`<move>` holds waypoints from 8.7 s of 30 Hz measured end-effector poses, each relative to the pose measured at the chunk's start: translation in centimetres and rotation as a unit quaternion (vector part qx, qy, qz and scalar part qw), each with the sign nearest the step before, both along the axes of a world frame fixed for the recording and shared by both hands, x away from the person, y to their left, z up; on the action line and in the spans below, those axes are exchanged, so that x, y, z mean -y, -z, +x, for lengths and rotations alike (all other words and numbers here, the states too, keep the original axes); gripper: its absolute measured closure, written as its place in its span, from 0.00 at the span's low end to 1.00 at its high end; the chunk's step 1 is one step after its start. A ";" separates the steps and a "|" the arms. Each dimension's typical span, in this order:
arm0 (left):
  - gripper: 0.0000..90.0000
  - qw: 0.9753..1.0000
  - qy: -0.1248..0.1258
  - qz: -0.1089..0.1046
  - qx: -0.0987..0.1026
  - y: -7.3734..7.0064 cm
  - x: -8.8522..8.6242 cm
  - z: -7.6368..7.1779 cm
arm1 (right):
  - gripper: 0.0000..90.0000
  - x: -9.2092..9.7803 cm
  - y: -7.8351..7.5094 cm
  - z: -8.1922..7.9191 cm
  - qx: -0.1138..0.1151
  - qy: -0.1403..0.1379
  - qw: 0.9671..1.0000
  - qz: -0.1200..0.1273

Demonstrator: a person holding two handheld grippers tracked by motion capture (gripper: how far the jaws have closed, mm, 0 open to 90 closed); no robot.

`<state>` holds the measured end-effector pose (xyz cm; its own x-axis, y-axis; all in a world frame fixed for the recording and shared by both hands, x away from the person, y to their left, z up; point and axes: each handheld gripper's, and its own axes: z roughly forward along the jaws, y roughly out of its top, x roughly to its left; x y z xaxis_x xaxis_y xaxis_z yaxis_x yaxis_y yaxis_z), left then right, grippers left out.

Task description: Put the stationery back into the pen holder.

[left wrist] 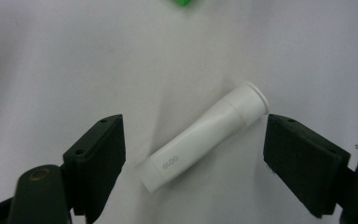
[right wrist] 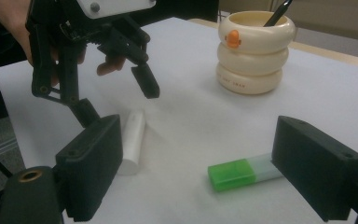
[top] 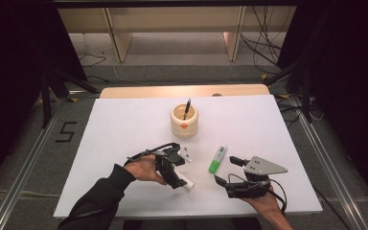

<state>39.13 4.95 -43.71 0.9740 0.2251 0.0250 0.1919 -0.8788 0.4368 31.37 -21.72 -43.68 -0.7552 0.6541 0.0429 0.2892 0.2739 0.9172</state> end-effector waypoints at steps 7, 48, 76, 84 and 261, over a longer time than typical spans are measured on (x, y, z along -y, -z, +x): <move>0.23 1.000 0.017 0.020 -0.001 0.5 0.4 0.0 | 0.19 0.0 0.0 0.0 0.000 0.000 1.000 -0.001; 0.35 0.994 0.072 0.077 0.000 2.7 2.0 0.4 | 0.19 0.0 0.1 0.1 -0.007 -0.002 1.000 -0.001; 0.77 0.986 0.137 0.092 -0.004 1.9 2.6 0.0 | 0.19 0.0 0.1 0.2 -0.007 -0.001 1.000 0.000; 0.77 0.997 0.066 0.048 0.017 -0.5 1.6 1.0 | 0.19 0.1 0.1 0.2 -0.006 0.000 1.000 0.000; 0.22 0.897 -0.286 -0.328 0.073 -5.7 -8.1 1.8 | 0.19 0.3 0.1 0.6 -0.024 0.006 1.000 0.020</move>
<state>40.92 13.10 -37.98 0.6917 0.7002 -0.1767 0.4277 -0.2001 0.8815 31.93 -22.01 -43.79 -0.7440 0.6600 0.1043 0.3357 0.2343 0.9124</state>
